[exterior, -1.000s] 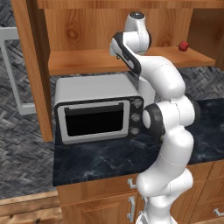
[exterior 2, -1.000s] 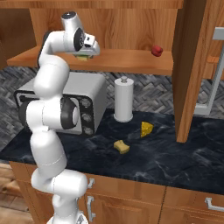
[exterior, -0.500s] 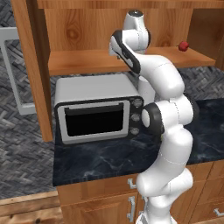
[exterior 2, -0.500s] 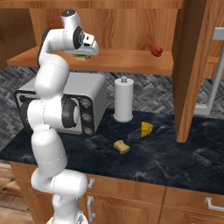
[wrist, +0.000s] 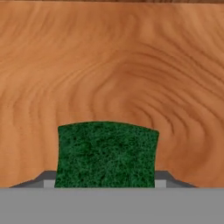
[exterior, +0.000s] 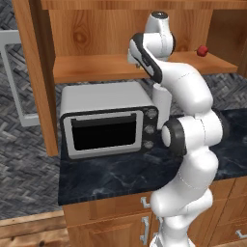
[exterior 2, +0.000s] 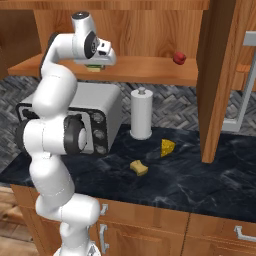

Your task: Pick the sponge and sponge from the cabinet and place them on the counter.

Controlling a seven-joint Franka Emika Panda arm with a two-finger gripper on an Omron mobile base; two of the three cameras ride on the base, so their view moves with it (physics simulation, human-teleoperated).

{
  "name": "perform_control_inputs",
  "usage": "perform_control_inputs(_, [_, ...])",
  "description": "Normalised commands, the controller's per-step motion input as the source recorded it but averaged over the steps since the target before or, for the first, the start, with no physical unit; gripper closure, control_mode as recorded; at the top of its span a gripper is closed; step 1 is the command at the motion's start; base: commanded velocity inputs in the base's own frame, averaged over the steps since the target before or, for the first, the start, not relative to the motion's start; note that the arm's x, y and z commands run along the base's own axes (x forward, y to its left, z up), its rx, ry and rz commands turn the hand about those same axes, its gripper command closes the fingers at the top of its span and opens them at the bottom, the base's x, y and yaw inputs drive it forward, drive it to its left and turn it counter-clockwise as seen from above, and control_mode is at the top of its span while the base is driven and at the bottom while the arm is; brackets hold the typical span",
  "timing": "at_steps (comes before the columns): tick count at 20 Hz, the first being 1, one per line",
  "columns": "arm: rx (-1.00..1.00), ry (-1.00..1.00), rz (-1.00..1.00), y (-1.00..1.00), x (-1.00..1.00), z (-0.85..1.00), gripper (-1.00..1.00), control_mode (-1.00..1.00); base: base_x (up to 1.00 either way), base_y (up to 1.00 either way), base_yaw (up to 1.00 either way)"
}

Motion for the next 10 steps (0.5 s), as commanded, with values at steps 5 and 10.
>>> perform_control_inputs(5, [0.00, 0.00, 0.01, -0.33, -0.68, 0.00, 1.00, -1.00, 0.00, 0.00, 0.00])
perform_control_inputs(10, [0.00, 0.00, 0.00, -0.36, -0.76, 0.00, 1.00, -1.00, 0.00, 0.00, 0.00])
